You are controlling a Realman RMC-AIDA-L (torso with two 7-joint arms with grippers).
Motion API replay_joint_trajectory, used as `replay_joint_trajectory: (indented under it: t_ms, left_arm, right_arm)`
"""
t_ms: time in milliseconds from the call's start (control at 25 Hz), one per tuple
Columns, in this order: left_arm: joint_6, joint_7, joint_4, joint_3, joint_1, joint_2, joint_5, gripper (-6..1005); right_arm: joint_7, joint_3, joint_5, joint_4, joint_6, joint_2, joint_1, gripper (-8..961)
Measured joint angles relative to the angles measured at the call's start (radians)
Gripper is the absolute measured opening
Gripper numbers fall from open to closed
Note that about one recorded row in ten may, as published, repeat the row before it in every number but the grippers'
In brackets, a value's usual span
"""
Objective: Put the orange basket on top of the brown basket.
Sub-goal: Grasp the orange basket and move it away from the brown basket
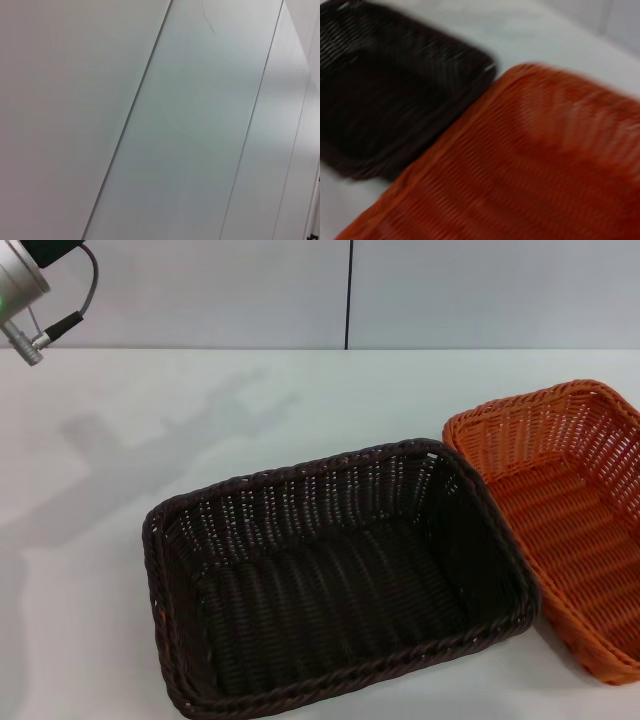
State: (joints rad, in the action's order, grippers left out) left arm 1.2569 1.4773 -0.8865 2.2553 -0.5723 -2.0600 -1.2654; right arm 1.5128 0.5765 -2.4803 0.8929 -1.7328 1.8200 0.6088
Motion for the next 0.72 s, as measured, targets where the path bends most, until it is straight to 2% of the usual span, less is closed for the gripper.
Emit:
replay_joint_trajectory:
  t_ms: [40, 120, 200, 240, 280, 560, 720]
  left_arm:
    - [0.000, 0.001, 0.002, 0.000, -0.002, 0.000, 0.001, 838]
    - [0.000, 0.001, 0.002, 0.001, -0.003, 0.000, 0.001, 838]
    - [-0.001, 0.001, 0.002, 0.005, -0.007, 0.001, 0.003, 838]
    - [-0.001, 0.001, 0.000, 0.007, -0.009, 0.001, 0.004, 838]
    - [-0.001, 0.001, 0.000, 0.007, -0.009, 0.001, 0.004, 838]
    - [-0.022, -0.003, -0.009, 0.020, -0.020, 0.005, 0.007, 838]
    - [-0.030, -0.004, -0.011, 0.032, -0.034, 0.006, 0.008, 838]
  right_arm:
    - [0.000, 0.058, -0.009, -0.003, -0.017, 0.008, 0.002, 690]
    - [0.001, 0.080, -0.012, -0.004, -0.028, 0.013, 0.003, 690]
    - [0.003, 0.105, -0.014, -0.002, -0.071, 0.031, 0.005, 690]
    - [0.004, 0.113, -0.018, 0.020, -0.120, 0.058, 0.004, 690]
    - [0.004, 0.113, -0.018, 0.020, -0.120, 0.058, 0.004, 690]
    - [0.007, 0.143, -0.096, 0.165, -0.196, 0.186, -0.022, 690]
    - [0.010, 0.205, -0.114, 0.172, -0.217, 0.224, -0.022, 690]
